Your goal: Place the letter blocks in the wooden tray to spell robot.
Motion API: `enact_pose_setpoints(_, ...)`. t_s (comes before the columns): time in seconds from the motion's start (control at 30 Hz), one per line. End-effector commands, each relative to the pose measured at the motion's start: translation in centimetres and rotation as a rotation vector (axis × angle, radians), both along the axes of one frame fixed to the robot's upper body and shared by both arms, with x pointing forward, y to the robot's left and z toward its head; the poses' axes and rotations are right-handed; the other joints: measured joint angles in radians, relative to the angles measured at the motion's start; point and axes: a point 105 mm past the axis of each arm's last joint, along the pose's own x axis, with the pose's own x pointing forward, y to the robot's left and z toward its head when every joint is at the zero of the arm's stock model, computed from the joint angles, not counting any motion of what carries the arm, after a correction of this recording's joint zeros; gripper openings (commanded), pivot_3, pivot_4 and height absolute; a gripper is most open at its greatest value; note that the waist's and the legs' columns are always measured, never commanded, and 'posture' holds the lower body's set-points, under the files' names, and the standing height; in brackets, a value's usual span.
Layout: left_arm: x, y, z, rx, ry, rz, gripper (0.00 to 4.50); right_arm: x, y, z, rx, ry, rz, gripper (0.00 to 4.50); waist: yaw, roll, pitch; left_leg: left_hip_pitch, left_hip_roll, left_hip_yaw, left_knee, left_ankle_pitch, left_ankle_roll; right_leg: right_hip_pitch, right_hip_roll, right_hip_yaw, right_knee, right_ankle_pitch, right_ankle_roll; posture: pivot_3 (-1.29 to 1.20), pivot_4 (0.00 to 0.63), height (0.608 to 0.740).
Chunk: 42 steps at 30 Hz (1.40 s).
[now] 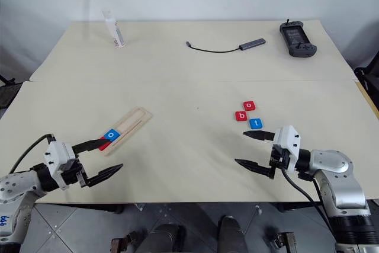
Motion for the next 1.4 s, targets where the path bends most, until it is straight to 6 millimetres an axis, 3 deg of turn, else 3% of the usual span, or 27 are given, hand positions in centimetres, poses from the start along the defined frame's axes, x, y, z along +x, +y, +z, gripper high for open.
enact_pose_setpoints(0.03,0.0,-0.2,0.6,0.027,-0.024,-0.015,4.50,0.5,-0.3,0.9,0.002,-0.056,-0.011,4.47,0.000,0.000,0.000,0.000,0.000,0.000,0.000,0.000,0.000,0.000,0.000,0.000,0.000,0.000,0.000,0.00,0.150,0.740)
enact_pose_setpoints(0.23,-0.6,0.9,0.8,-0.075,-0.017,0.041,4.50,0.9,0.8,1.3,0.040,-0.063,0.037,4.47,-0.004,0.000,0.000,0.000,0.000,0.000,0.000,0.000,0.000,0.000,0.000,0.000,0.000,0.000,0.000,0.00,0.150,0.740)
enact_pose_setpoints(0.53,-4.0,8.5,-1.3,-0.130,0.011,0.432,4.50,0.2,8.4,4.1,0.147,-0.115,0.304,4.47,-0.002,0.000,0.000,0.000,0.002,0.001,0.000,-0.001,-0.001,0.000,0.000,0.000,0.000,0.000,0.000,0.00,0.150,0.740)
enact_pose_setpoints(0.63,-5.0,9.6,-3.0,-0.145,0.066,0.481,4.50,-0.4,9.8,4.6,0.171,-0.112,0.357,4.47,0.002,0.000,0.000,0.000,0.001,0.000,0.000,-0.001,0.000,0.000,0.000,0.000,0.000,0.000,0.000,0.00,0.150,0.740)
enact_pose_setpoints(0.87,-3.0,7.6,-2.3,-0.197,0.009,0.412,4.50,-0.1,9.5,4.9,0.175,-0.106,0.324,4.47,0.023,-0.001,0.000,-0.001,0.000,-0.001,0.002,-0.002,0.001,0.001,0.000,-0.001,-0.001,0.000,0.000,0.00,0.150,0.740)
enact_pose_setpoints(1.1,1.9,4.7,-1.7,-0.202,0.002,0.310,4.50,-0.4,9.2,4.8,0.172,-0.100,0.294,4.47,0.021,-0.001,0.000,0.000,0.000,0.000,0.002,-0.002,0.001,0.000,0.000,-0.001,0.000,0.000,0.000,0.00,0.150,0.740)
enact_pose_setpoints(1.2,3.2,4.6,-2.0,-0.172,0.022,0.294,4.50,-0.4,9.2,4.8,0.170,-0.100,0.288,4.47,0.014,-0.001,0.000,0.000,0.000,0.000,0.002,-0.002,0.001,0.000,0.001,-0.001,0.001,0.000,0.000,0.00,0.150,0.740)
enact_pose_setpoints(1.4,3.8,4.8,-2.5,-0.131,0.048,0.269,4.50,-0.5,9.3,5.0,0.174,-0.103,0.272,4.47,-0.005,-0.001,0.000,0.000,0.001,0.000,0.001,-0.002,0.001,-0.001,0.001,-0.001,0.002,0.000,0.000,0.00,0.150,0.740)
